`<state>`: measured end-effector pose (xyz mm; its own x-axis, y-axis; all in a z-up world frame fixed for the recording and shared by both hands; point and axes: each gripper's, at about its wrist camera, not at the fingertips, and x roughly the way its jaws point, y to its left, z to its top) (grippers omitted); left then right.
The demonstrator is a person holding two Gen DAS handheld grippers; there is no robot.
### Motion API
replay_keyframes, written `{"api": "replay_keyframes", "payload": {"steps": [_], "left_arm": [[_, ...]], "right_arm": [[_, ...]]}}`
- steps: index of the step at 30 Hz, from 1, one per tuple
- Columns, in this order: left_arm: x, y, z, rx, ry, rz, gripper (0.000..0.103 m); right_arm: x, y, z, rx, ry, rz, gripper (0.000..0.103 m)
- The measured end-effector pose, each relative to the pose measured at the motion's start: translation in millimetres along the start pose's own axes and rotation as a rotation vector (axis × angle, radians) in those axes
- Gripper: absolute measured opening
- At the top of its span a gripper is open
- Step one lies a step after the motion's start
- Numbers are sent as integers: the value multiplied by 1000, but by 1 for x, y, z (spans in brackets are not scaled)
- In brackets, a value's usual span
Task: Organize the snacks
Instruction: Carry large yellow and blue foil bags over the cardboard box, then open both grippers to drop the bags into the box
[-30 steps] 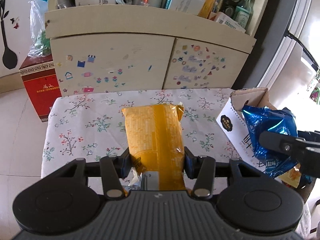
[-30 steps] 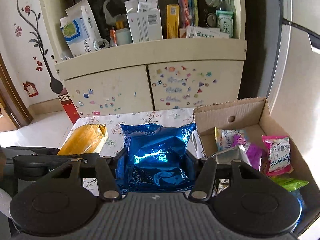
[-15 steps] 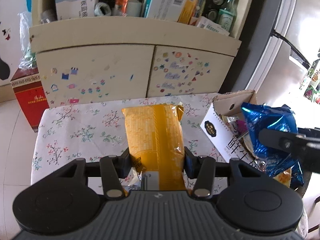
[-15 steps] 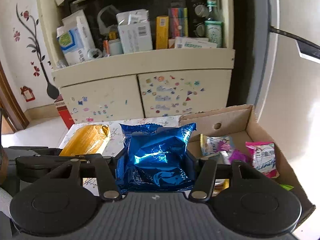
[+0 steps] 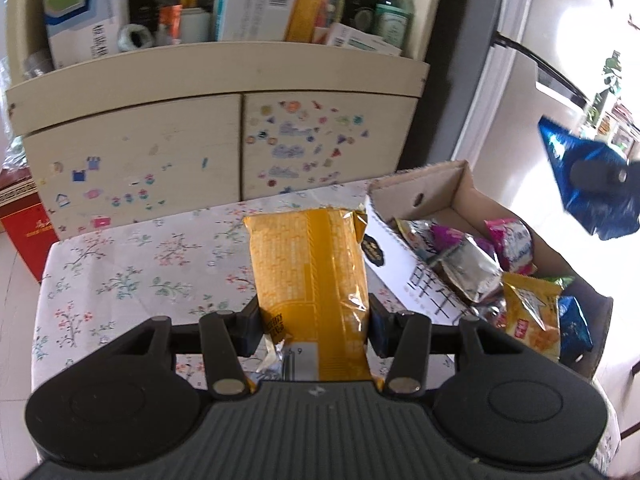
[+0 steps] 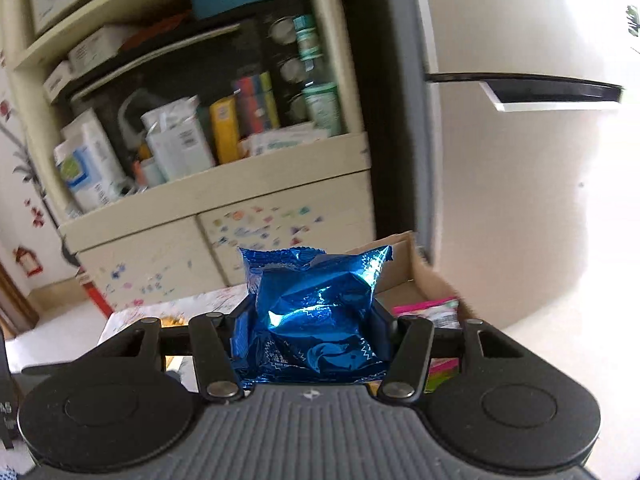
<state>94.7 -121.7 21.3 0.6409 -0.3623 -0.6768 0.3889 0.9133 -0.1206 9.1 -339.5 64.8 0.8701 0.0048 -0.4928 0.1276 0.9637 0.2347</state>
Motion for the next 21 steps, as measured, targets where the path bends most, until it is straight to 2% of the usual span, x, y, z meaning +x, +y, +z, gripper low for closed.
{"api": "replay_keyframes", "payload": {"steps": [8,13,21], "left_arm": [[2,-20,-4,22,-6,-80,49],[9,-39,-6,13,6,-101,50],[30,-79,24,-21,-15,-138,50]], "right_arm": [[-9,-40,0,140,9,-73,63],[-10,-55,-2,221,26,-103,63],[-1,-67,-1,333,58,-102,63]]}}
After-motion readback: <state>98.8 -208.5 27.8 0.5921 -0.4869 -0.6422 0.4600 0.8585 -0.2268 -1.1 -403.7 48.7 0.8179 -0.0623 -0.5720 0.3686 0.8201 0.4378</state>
